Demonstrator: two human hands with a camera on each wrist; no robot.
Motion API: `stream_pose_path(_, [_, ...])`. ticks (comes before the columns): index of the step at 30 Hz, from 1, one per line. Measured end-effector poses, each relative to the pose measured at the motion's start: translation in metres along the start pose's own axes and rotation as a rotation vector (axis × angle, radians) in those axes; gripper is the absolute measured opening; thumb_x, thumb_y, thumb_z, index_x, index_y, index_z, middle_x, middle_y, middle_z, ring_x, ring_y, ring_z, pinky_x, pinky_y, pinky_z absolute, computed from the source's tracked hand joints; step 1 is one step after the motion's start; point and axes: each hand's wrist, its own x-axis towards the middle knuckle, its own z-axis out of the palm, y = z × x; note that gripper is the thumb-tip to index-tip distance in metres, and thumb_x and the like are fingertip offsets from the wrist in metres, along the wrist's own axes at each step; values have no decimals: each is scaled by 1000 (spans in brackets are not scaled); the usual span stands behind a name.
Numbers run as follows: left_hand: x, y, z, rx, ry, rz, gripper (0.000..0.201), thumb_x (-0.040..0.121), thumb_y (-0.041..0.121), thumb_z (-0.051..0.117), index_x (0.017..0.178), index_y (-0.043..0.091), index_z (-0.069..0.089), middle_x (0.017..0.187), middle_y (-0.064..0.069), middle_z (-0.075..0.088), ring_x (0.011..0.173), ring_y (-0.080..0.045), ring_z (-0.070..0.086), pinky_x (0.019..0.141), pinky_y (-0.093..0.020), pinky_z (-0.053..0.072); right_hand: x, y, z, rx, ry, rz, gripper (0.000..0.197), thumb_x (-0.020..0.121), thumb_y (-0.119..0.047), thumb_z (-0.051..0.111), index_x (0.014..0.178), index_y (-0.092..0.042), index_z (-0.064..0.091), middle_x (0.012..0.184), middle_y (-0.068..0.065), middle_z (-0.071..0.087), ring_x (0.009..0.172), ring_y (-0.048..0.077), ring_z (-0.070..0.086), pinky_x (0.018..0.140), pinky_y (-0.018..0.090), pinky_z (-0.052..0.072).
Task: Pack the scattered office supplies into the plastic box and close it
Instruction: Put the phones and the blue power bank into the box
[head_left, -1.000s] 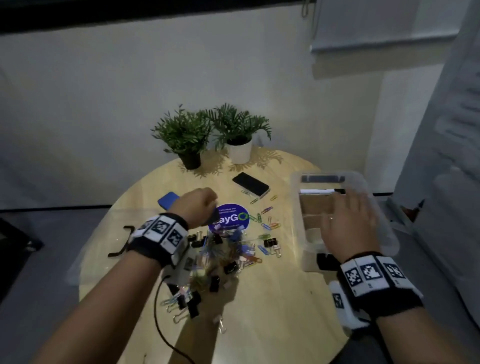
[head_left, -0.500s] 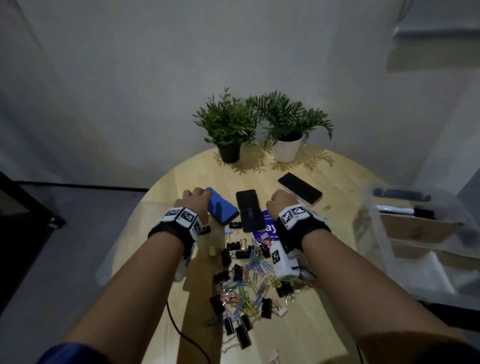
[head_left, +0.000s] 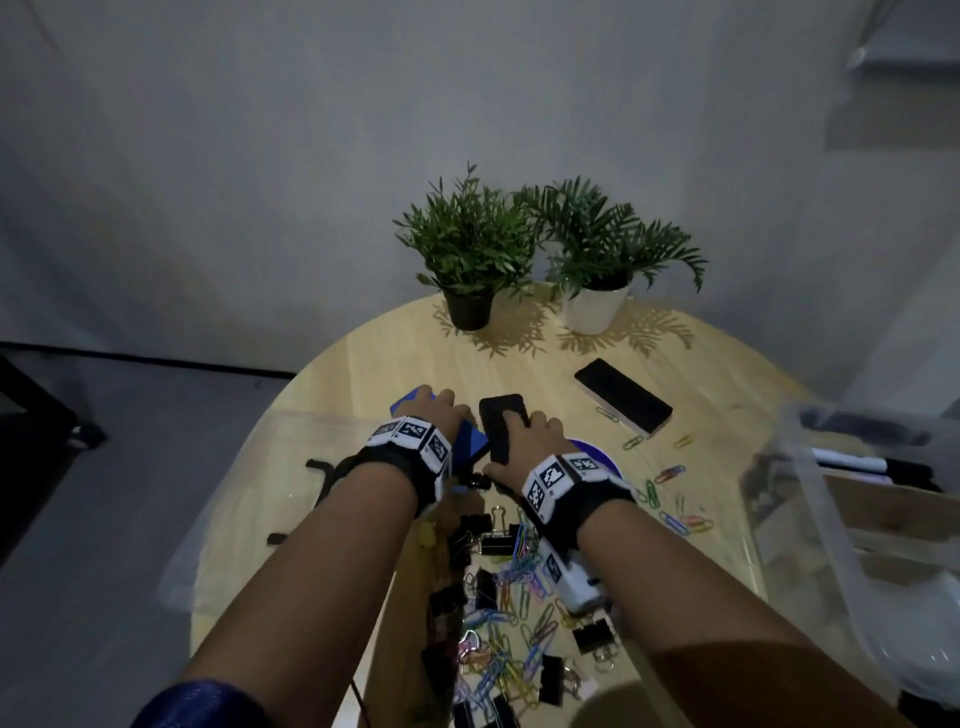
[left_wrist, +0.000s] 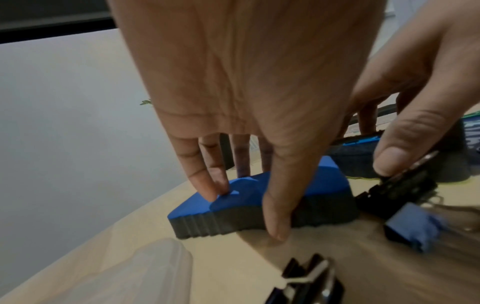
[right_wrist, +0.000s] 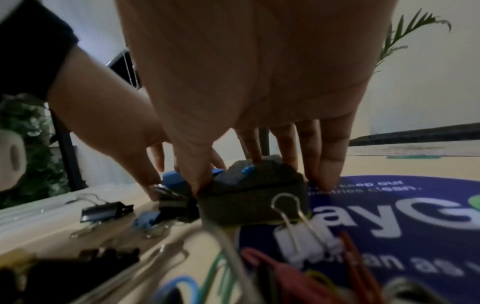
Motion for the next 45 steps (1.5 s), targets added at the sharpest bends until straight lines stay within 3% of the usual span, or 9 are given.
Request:
stream_pose_path(6, [-15,-8,-17,-101,256,-37,52,80,26,66,126,19,42,129,-7,44,118,-31,42,90,-41,43,-5,11,-11,203,-3,76,68,85,-34,59,143,-18,26,134,19,39,122,39,38,94,44,41])
stream_pose_path(10, [-43,-13,-43,-759,432,-142,52,74,43,62,110,13,41,108,-10,50,98,-29,47,79,-38,42,-28,34,-24,492,143,55,73,88,-35,55,150,-25,18,140,15,38,128,35,39,102,44,42])
stream_pose_path(14, [-58,8,-52,-1540,292,-135,54,78,37,60,117,12,32,98,-7,46,79,-20,50,69,-32,41,-58,37,-30,712,252,-172,66,94,-33,52,151,-29,18,149,1,33,136,21,34,111,38,36])
stream_pose_path(18, [-54,37,-47,-2004,118,-104,90,58,42,68,133,3,38,123,-20,59,103,-32,65,81,-41,56,-75,28,-28,858,253,-300,63,94,-36,48,150,-32,19,151,-3,33,137,16,36,111,41,37])
stream_pose_path(23, [-63,60,-45,-2063,142,79,60,77,23,74,122,-11,52,106,-19,59,95,-28,61,77,-34,55,-90,26,-21,785,282,-344,60,95,-42,38,150,-22,24,151,-1,35,139,14,34,113,41,35])
stream_pose_path(26, [-64,67,-44,-2015,158,106,38,84,19,70,113,-1,56,98,-16,57,89,-25,60,74,-30,54,-105,33,-14,619,324,-335,57,101,-36,33,152,-18,17,157,-3,21,144,11,21,119,29,22])
stream_pose_path(31, [-59,69,-46,-2027,276,78,40,85,14,68,120,4,50,98,-12,57,88,-22,61,71,-31,58,-133,58,4,269,281,-326,49,100,-24,33,149,-20,26,157,-6,22,142,13,23,119,32,21])
stream_pose_path(37, [-65,89,-51,-1988,50,172,40,90,20,61,123,-1,54,104,-15,56,97,-25,58,83,-31,52,-127,55,-12,473,347,-307,72,90,-15,38,152,-24,2,158,-6,15,144,13,19,117,38,27])
stream_pose_path(45, [-66,83,-42,-1998,32,93,46,93,23,56,129,-4,51,113,-14,57,95,-18,62,73,-22,58,-135,68,-6,-2,-63,-68,65,92,-14,39,152,-14,13,162,1,-1,148,26,3,120,42,14])
